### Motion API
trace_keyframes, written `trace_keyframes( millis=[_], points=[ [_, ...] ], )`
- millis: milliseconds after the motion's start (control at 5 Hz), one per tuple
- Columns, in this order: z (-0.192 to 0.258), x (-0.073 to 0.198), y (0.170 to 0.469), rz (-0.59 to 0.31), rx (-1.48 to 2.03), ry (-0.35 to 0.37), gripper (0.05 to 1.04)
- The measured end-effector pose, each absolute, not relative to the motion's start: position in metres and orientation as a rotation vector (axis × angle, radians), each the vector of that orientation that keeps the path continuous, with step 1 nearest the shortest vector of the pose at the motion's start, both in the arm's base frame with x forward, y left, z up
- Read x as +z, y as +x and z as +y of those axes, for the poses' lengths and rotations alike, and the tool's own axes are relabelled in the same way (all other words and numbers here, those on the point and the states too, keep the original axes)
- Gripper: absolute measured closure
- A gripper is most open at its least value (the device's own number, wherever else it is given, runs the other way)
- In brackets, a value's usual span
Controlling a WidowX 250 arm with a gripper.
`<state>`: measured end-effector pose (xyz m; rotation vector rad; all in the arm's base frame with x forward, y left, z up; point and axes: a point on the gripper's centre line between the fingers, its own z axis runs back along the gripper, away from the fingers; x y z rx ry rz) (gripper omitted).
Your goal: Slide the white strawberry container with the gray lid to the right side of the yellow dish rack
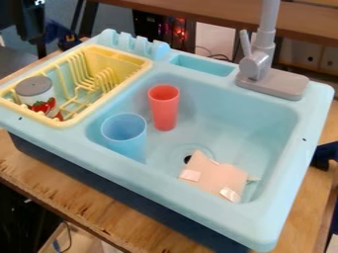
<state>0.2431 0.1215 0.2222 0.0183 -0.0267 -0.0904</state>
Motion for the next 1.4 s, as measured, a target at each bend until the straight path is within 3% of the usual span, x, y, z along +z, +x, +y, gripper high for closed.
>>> trace_keyframes(
  millis=[200,600,1000,1400],
  points=[
    [0.121,0.213,0.243,0.003,-0.092,0.002,0.083],
    [0.150,0.197,0.236,0.044,-0.148,0.051,0.083],
    [0.176,0.177,0.239,0.110,-0.141,0.155,0.083],
    [0.185,0.163,0.244,0.149,-0.139,0.175,0.083]
  ],
)
